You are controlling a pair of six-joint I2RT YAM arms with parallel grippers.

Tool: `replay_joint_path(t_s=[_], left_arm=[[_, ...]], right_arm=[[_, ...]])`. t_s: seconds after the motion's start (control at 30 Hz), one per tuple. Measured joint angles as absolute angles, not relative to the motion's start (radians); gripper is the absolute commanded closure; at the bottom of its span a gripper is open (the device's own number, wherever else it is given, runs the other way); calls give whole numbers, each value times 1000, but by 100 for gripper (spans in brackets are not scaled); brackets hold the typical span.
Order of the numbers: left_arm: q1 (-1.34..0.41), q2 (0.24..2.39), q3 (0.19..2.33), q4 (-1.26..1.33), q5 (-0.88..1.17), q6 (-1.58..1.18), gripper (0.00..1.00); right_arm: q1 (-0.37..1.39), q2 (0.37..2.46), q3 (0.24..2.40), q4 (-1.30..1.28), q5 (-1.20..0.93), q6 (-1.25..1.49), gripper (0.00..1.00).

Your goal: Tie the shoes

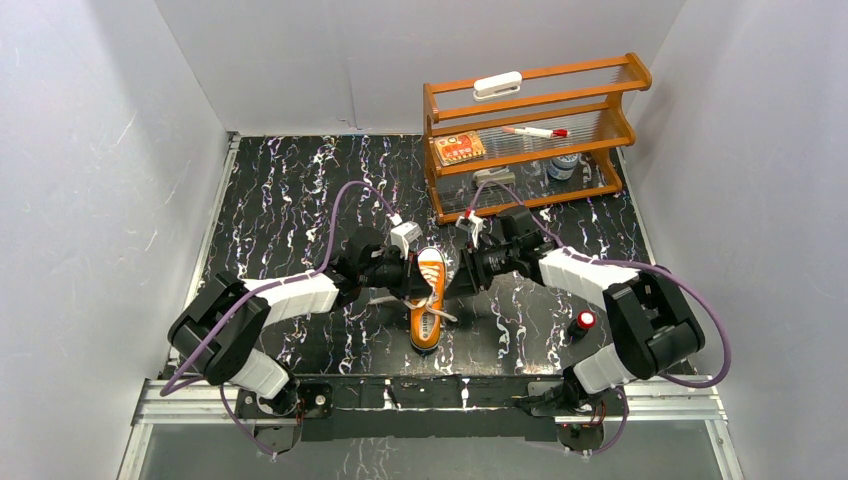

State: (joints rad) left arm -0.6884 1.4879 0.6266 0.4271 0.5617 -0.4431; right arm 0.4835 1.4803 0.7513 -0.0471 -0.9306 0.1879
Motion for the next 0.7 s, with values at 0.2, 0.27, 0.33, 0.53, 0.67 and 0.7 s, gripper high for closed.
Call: replay_joint_path(t_s=[0.2, 0.27, 0.33, 0.53, 0.67, 0.7], left_arm=[[-688, 1499, 620, 453, 584, -444, 100], [-688, 1499, 619, 459, 589, -444, 100], [-689, 1499, 616, 464, 593, -444, 100], [-688, 1499, 615, 462, 595, -441, 100], [-686, 1499, 615, 460, 599, -439, 100], [-686, 1499, 615, 460, 601, -439, 100]], right_arm=[[516, 1444, 651, 113, -923, 96, 55], [529, 1446, 645, 141, -919, 73, 55], [547, 1447, 645, 168, -913, 56, 54], [611, 1460, 645, 212, -879, 1, 58], [612, 1479, 645, 207, -850, -31, 60], [611, 1479, 645, 206, -840, -35, 59]])
